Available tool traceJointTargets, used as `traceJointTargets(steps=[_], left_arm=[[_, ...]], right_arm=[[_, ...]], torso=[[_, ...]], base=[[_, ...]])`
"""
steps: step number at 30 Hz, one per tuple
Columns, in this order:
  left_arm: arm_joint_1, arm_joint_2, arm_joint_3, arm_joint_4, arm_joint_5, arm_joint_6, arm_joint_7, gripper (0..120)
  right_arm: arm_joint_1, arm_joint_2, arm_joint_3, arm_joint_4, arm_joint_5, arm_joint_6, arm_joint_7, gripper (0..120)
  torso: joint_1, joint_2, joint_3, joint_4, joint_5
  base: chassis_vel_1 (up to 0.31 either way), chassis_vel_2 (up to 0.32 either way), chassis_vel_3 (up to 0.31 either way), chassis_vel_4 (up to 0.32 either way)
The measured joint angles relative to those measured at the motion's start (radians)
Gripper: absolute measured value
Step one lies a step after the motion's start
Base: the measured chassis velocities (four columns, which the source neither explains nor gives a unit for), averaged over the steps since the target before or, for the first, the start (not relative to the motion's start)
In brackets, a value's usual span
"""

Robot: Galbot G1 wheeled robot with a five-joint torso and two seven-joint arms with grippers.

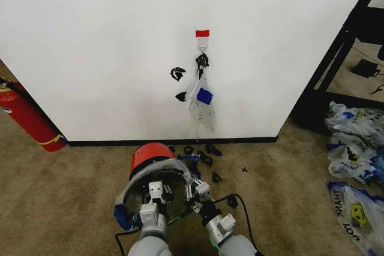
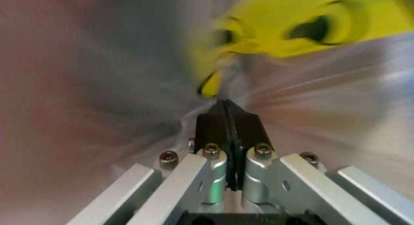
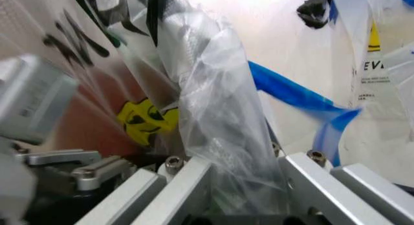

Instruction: Pick up the garbage bag from the wall and place it over the trash bin.

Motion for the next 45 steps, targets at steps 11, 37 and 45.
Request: traceJointTargets(steps=[11, 37, 45], left_arm=[[-0.085, 0.021, -0.024, 0.091, 0.042, -0.007, -0.024, 0], [-0.12, 0.063, 0.009, 0.154, 0.112, -0.026, 0.005, 0], [-0.108, 0.06, 0.033, 0.141, 0.112, -0.058, 0.055, 0]], right_arm=[[-0.017, -0.002, -0.001, 0.027, -0.002, 0.001, 0.003, 0], [0.027, 0.005, 0.04, -0.036, 0.069, 0.034, -0.026, 0], [0.039, 0.027, 0.034, -0.068, 0.132, 0.048, -0.041, 0]], torso=[[0.0, 0.0, 0.0, -0.0001, 0.0], [0.0, 0.0, 0.0, 0.0, 0.0001], [0.0, 0.0, 0.0, -0.0002, 0.0001]], base=[[0.0, 0.0, 0.0, 0.0], [0.0, 0.0, 0.0, 0.0], [0.0, 0.0, 0.0, 0.0]])
